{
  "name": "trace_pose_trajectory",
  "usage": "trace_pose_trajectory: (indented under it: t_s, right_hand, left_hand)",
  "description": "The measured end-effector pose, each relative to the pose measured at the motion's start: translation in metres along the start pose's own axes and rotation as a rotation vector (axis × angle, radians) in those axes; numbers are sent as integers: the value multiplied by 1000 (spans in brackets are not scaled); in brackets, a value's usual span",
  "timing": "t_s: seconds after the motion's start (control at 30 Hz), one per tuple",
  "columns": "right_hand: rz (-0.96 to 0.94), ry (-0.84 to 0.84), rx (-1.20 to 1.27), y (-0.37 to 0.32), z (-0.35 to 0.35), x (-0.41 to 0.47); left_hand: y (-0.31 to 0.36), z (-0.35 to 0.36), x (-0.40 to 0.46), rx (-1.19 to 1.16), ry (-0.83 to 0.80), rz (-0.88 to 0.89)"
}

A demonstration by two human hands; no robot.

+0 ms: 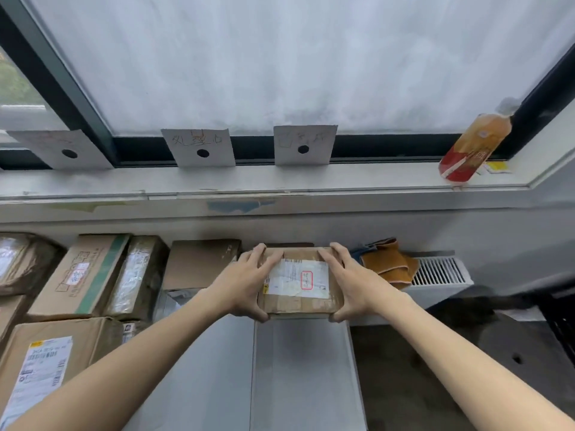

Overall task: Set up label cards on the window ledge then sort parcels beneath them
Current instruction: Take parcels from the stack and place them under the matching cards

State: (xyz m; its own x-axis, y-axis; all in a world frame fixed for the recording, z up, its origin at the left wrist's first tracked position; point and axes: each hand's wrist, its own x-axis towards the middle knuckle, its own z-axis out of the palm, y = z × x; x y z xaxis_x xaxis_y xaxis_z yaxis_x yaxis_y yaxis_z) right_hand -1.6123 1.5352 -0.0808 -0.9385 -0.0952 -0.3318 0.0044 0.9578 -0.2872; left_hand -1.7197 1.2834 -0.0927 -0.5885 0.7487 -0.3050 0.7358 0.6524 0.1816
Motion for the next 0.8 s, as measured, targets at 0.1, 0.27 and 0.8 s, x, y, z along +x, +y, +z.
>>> trace_pose_trajectory:
  t_s: [0.1,0.27,0.8]
  right_hand:
    - [23,14,-2,16,-7,22]
    - [65,28,0,27,4,49]
    - [154,15,-58,29,24,82]
  left_hand:
    - [0,-7,31,-25,19,-33]
    - [-12,4,65,-119,28,-66]
    - [-21,24,90,-58,10,-163]
